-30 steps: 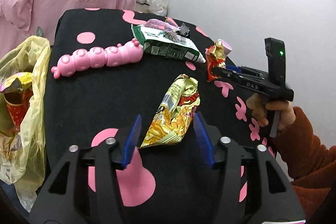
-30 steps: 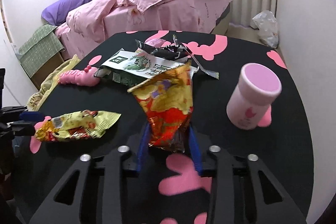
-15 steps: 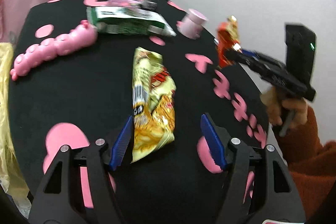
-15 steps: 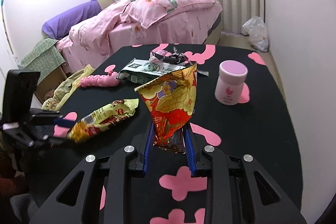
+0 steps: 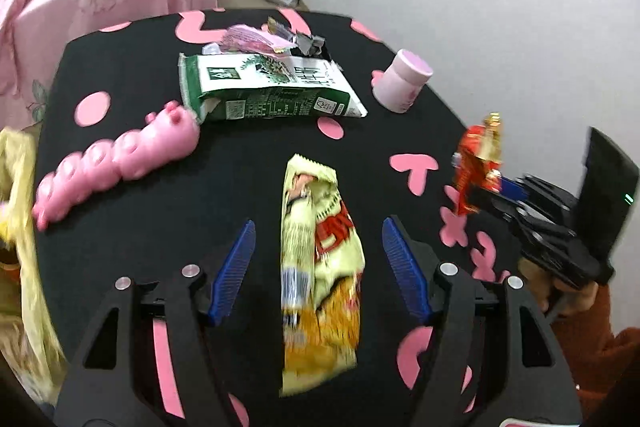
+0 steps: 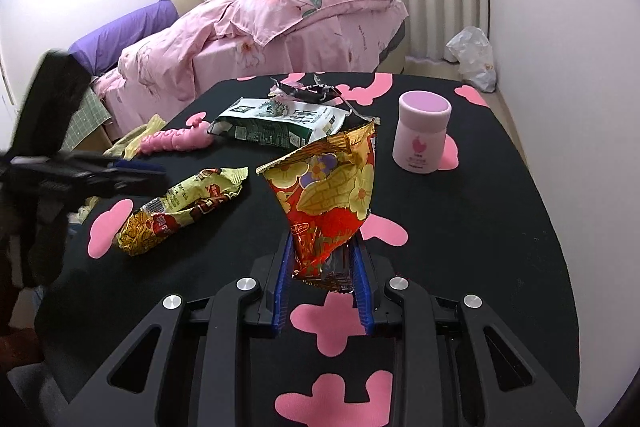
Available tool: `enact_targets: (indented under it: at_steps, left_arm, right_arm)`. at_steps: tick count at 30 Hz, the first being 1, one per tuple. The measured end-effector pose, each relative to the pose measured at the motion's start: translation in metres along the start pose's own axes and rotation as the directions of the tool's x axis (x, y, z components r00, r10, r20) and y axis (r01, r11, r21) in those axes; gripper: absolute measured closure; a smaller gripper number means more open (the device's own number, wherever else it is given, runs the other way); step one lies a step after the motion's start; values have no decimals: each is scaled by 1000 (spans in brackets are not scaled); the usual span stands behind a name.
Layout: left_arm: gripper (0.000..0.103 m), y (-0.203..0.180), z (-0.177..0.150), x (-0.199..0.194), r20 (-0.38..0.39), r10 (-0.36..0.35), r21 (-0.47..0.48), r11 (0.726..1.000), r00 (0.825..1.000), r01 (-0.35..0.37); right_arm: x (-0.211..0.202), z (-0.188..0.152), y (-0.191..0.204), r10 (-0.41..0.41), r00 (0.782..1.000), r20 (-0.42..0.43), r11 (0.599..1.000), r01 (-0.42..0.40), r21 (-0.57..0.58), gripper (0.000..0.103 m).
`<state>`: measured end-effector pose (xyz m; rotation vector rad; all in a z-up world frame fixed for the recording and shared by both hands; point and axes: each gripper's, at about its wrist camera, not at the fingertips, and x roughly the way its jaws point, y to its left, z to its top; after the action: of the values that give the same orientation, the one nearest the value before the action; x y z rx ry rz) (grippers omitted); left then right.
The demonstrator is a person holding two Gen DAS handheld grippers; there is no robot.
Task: Collect trash
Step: 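Lift and carry the gold wrapper and red-gold packet over the trash bag with both tools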
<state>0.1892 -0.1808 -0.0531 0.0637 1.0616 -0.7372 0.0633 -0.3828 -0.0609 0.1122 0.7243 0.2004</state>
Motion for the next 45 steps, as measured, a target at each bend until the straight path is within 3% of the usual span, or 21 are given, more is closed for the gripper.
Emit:
enact_targets:
  at_steps: [4, 5, 6, 9, 14, 19, 27, 31, 34, 37, 41, 43, 45]
  left_arm:
    - [65, 0, 6, 22, -83, 4, -11, 1000, 997, -5]
    - [66, 1, 4, 21, -74, 1, -23, 1000, 997, -3]
    - [74, 1, 3, 18, -63, -9, -35, 999, 998, 7]
    - [79, 0, -3, 1, -11, -22, -62, 998, 1000, 21]
    - [79, -7, -13, -50, 154, 67, -56, 997, 986, -59]
    - [79, -11, -24, -96, 288, 190, -67, 982, 939, -179]
    - [79, 10, -48, -148, 387, 229, -118, 973, 893, -198]
    - [79, 37, -58, -175, 434, 275, -179, 960, 858, -217]
    - [79, 65, -67, -203, 465, 326, -247, 941, 823, -233]
    - [79, 100, -80, -233, 492, 391, -328, 911, 778, -250]
    - [79, 143, -98, -261, 501, 456, -417, 872, 735, -257]
    - [79, 162, -107, -268, 491, 479, -459, 852, 728, -251]
    - [79, 180, -116, -269, 482, 480, -495, 840, 733, -224]
  right_arm:
    - [-4, 0, -2, 16, 1000, 11, 1000, -17, 10, 76]
    - [-5, 0, -2, 20, 1000, 14, 1000, -20, 10, 76]
    - [-7, 0, -1, 24, 1000, 18, 1000, -24, 8, 76]
    - [-14, 2, 3, 32, 999, 36, 999, -32, -5, 76]
    - [-29, 11, 16, 48, 996, 75, 998, -45, -39, 76]
    - [-39, 25, 38, 69, 992, 104, 994, -59, -90, 76]
    - [-43, 43, 81, 107, 989, 107, 980, -86, -179, 76]
    - [-44, 60, 110, 136, 985, 109, 964, -107, -245, 76]
    - [-43, 77, 135, 172, 978, 116, 947, -132, -292, 76]
    - [-35, 95, 158, 217, 971, 102, 932, -175, -317, 76]
    - [-11, 114, 189, 271, 961, 58, 915, -238, -326, 76]
    - [0, 117, 206, 287, 957, 34, 901, -258, -350, 76]
    - [13, 121, 223, 300, 954, 2, 885, -278, -373, 76]
